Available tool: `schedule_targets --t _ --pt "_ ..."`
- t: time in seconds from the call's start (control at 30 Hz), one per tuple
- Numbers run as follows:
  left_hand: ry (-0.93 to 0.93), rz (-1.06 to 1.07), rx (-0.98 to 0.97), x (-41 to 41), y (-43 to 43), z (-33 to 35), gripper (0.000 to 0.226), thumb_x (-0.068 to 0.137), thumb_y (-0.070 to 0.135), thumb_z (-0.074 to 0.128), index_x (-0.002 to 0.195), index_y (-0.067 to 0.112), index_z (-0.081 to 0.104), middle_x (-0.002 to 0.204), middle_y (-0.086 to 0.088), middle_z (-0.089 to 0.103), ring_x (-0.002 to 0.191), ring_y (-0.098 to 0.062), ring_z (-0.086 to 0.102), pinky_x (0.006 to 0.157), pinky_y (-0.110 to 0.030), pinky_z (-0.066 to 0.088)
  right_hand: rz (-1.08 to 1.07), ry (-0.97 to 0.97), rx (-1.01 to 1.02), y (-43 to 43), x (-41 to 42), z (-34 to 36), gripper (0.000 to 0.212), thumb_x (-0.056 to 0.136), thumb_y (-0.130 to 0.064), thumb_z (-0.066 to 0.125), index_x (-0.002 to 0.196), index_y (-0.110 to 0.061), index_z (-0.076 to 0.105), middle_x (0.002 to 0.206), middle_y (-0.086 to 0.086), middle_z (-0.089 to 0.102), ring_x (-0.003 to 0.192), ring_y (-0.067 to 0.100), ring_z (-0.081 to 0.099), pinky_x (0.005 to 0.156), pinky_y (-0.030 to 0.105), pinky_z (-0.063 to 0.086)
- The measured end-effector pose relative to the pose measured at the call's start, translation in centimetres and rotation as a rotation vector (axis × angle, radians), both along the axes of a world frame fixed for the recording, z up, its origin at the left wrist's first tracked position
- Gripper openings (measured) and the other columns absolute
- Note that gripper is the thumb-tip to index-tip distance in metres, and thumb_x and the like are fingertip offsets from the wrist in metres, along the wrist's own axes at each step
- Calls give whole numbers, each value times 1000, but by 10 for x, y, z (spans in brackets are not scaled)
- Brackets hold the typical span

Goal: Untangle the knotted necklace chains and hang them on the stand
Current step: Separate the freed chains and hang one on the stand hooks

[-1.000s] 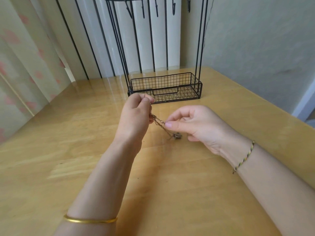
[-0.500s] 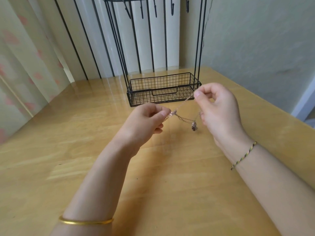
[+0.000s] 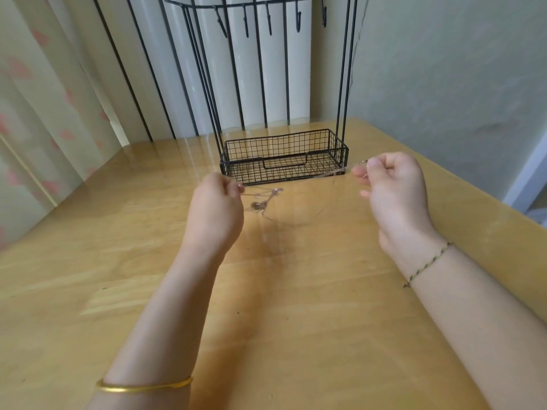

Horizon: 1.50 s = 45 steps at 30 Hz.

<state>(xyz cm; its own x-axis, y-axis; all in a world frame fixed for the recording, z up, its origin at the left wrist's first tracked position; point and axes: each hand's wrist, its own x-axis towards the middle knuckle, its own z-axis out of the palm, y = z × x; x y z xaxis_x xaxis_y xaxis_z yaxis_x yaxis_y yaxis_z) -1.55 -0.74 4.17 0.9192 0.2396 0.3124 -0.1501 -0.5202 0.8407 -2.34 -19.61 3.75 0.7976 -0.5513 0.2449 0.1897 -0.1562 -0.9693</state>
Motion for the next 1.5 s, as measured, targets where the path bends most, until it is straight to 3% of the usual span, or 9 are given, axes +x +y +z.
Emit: schedule_targets --t 0.1,0.23,0.4,0.53,0.63,0.77,0.93,1.33,1.5 --pt "119 1 -420 3 -1 3 23 97 11 38 79 15 52 80 -2 57 75 -15 56 74 -34 50 230 -48 734 3 -3 7 17 99 -6 38 84 -11 46 81 8 62 75 21 65 79 36 54" --pt "222 -95 -914 4 2 4 23 97 10 38 79 15 51 68 0 59 65 -13 62 59 -25 51 322 -71 1140 5 -2 9 10 97 -2 38 92 -2 47 73 13 57 53 16 55 49 26 53" --pt "200 -191 -1195 1 5 10 27 96 5 35 73 15 46 49 4 45 47 -10 52 56 -23 50 506 102 1036 4 -1 4 23 98 -11 35 76 -13 40 52 -4 45 37 7 30 37 17 27" --pt "177 -249 -1224 -1 4 12 26 96 4 33 75 16 43 48 6 39 39 -7 39 46 -19 43 523 90 993 6 -5 5 23 98 -14 40 75 -16 41 50 -5 39 55 12 38 66 29 48" --pt "170 -292 -1152 -5 0 13 23 97 5 33 79 15 44 55 4 45 36 -5 30 39 -17 34 582 18 1161 9 -6 7 23 98 -9 37 75 -11 40 50 -2 33 43 11 36 48 26 50" --pt "106 -287 -881 -13 -7 18 16 99 10 36 88 16 46 74 -3 68 40 -7 23 40 -18 29 572 157 571 16 -11 6 10 96 -9 46 88 -8 52 59 0 39 36 6 27 33 17 24" --pt "29 -322 -725 -22 -12 25 19 101 12 35 85 17 45 95 -6 74 42 -10 19 40 -18 29 655 201 -220 27 -26 8 8 84 -17 63 87 -10 66 73 -2 61 47 1 48 39 10 35" --pt "49 -336 -609 -23 -1 26 13 98 11 45 88 16 52 103 0 73 41 -7 24 52 -18 47 403 100 -405 12 -13 -2 10 81 -12 67 74 -18 68 68 4 66 63 13 56 64 27 44" --pt "157 -436 -616 -19 9 27 23 88 -10 47 101 8 55 111 -6 70 39 -4 28 34 -14 28 231 81 -442 2 -5 -5 12 84 -12 65 74 -19 68 67 -8 59 63 6 51 52 9 36"
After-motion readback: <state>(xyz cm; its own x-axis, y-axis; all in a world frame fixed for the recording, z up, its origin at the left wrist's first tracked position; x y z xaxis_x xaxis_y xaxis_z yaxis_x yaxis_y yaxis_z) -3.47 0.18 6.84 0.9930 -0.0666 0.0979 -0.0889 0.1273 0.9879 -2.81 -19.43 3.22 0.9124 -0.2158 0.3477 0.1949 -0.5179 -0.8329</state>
